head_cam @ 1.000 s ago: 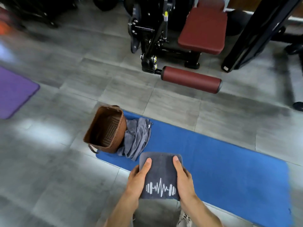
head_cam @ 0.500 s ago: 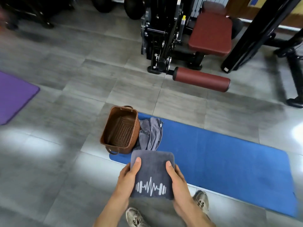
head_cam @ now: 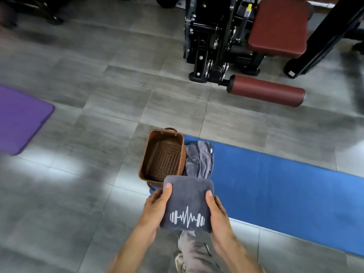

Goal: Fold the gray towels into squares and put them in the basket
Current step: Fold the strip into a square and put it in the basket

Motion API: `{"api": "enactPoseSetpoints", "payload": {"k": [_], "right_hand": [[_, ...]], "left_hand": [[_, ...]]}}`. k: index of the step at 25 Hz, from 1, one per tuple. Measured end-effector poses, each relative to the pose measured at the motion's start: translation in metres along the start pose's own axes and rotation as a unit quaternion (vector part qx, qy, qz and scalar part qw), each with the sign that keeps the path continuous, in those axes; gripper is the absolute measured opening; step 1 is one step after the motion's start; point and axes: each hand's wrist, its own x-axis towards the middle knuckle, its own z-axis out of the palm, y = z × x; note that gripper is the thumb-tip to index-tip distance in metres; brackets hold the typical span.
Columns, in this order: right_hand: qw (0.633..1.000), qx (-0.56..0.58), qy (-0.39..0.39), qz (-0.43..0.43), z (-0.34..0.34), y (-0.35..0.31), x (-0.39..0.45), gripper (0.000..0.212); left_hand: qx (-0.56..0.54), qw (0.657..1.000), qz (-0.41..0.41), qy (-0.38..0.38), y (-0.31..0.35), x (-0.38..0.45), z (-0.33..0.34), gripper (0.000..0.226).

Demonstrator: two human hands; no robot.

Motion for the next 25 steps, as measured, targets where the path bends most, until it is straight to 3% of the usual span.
{"api": "enactPoseSetpoints", "payload": {"k": [2,5,9,12,16,18,21,25], "right_hand": [[1.0,0.004,-0.002,0.015,0.027,-0.012,0.021,0.07],[1.0,0.01,0.008,0.016,0.054,-0.025,0.049,0.044],[0.999,0.017,0.013,0.032,0.101,-0.034,0.084,0.033],[0.999,0.033,0.012,0.04,0.141,-0.031,0.114,0.037],[0.997,0.056,-0.029,0.054,0.187,-0.012,0.167,0.062],[0.996,0.044,-0.032,0.069,0.207,0.002,0.199,0.062],[0.997,0.028,0.005,0.071,0.22,0.029,0.257,0.054],[0.994,0.008,0.078,0.071,0.21,0.082,0.362,0.047]], "left_hand": [[0.009,1.0,0.008,0.001,0.025,0.025,-0.013,0.027],[0.028,0.999,-0.004,-0.018,0.047,0.055,-0.026,0.022],[0.041,0.998,-0.031,-0.023,0.071,0.107,-0.053,0.027],[0.057,0.996,-0.047,-0.044,0.092,0.16,-0.075,0.018],[0.1,0.993,-0.04,-0.042,0.105,0.246,-0.098,0.013],[0.13,0.991,-0.017,-0.032,0.097,0.291,-0.107,0.016],[0.18,0.982,-0.032,-0.035,0.065,0.354,-0.112,0.049],[0.126,0.989,-0.062,-0.05,0.0,0.435,-0.096,0.038]]}}
